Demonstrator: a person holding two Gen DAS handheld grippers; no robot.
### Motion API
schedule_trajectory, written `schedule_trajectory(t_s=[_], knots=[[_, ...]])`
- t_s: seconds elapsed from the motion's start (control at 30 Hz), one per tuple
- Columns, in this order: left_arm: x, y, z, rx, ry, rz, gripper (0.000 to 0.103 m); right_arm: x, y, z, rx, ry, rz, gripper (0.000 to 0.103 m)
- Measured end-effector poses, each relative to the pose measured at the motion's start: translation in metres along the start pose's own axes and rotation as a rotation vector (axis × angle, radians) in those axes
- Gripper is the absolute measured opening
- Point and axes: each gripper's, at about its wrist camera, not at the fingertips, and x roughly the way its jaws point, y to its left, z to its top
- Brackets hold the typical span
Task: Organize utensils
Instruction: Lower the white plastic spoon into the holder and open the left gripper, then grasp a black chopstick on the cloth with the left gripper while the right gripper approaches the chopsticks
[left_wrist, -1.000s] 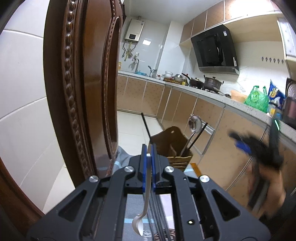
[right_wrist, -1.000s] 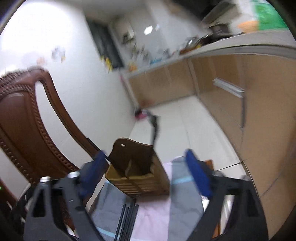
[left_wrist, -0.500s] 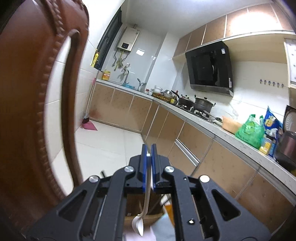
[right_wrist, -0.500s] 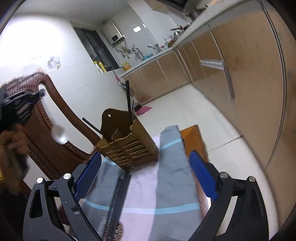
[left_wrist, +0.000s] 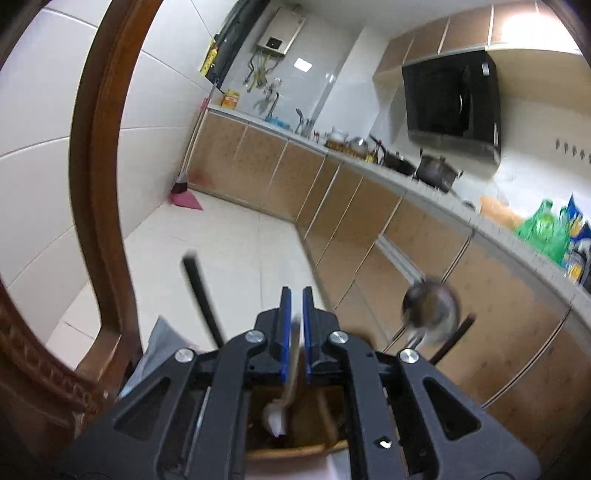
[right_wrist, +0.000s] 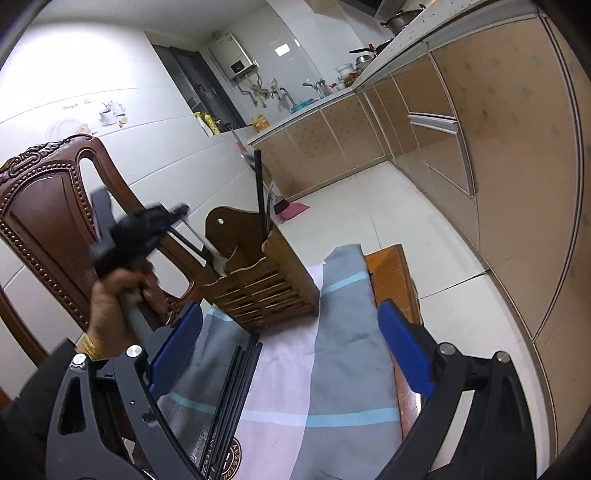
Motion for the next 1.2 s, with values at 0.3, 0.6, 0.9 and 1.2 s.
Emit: schedule_trajectory(t_s=[0.3, 0.6, 0.9, 1.2], knots=[[-0.096, -0.009, -0.041, 0.089, 0.071, 0.025, 0.093, -0.001, 0.026, -0.003, -0.119, 0.018, -0.038, 0.093], [-0.186, -0.025, -0.140, 0.180, 0.278, 0.205, 0.097, 0.005, 0.071, -0.042, -0.289, 0.150, -0.173, 0.093], [-0.210, -0.034, -0.150, 0.183, 0.275, 0.212, 0.097, 0.000, 0.089, -0.080, -0.325, 0.188, -0.238, 0.093], [-0.204, -0.025, -0.154, 0.171, 0.295, 0.208, 0.097, 0.002, 0.086, -0.078, -0.319, 0.179, -0.265, 0.093]])
